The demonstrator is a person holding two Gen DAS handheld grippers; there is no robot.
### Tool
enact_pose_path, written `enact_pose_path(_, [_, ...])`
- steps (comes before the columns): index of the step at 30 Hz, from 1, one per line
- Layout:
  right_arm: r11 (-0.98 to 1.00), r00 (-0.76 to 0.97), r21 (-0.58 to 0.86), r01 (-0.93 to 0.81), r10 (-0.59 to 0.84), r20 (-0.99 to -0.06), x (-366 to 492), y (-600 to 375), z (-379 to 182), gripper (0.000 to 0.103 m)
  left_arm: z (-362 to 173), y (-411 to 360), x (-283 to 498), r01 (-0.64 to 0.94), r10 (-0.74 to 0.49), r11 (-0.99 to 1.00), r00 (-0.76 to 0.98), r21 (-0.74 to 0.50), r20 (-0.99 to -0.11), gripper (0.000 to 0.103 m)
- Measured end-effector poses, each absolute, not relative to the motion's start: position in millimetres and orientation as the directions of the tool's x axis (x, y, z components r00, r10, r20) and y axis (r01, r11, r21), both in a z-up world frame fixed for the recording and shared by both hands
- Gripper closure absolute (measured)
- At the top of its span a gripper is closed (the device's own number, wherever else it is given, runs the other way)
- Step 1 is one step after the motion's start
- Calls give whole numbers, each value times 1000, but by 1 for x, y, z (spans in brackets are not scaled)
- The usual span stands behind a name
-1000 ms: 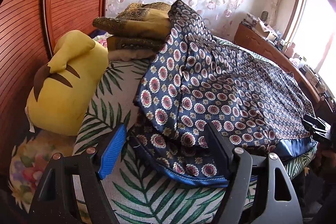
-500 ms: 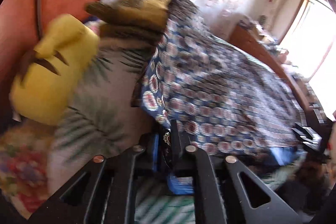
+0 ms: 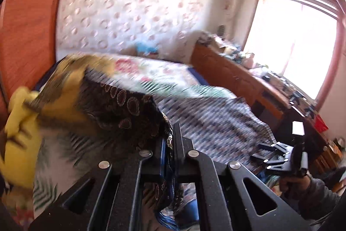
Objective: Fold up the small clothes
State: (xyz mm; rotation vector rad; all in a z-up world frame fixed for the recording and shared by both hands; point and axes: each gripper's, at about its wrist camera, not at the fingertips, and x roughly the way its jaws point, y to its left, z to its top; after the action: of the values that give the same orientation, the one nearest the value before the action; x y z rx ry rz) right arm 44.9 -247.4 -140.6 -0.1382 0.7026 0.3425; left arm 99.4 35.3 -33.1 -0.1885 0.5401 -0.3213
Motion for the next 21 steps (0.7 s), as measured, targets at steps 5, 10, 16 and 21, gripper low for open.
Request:
enact_pose_path(5, [949,742,7,-316,252,-622,39,-269,-123,30,-7,0,115,357,-435,899,792,-253,-428,97])
enact_pose_path(10, [961,766,7,-278,226,-602,33,-291,-113,30,11,-40,130,443,-507,862,760,-248,-406,97])
enact_pose_path(16, [972,782,29,-233,204,-589,27,-314,-108,30,38,-86,141,549,-591,805,708,-224,-387,97])
enact_pose_path(21, [975,793,42,-219,203,-574,18,-325,-103,30,38,-118,143,572,-580,803,690,-165,-432,96])
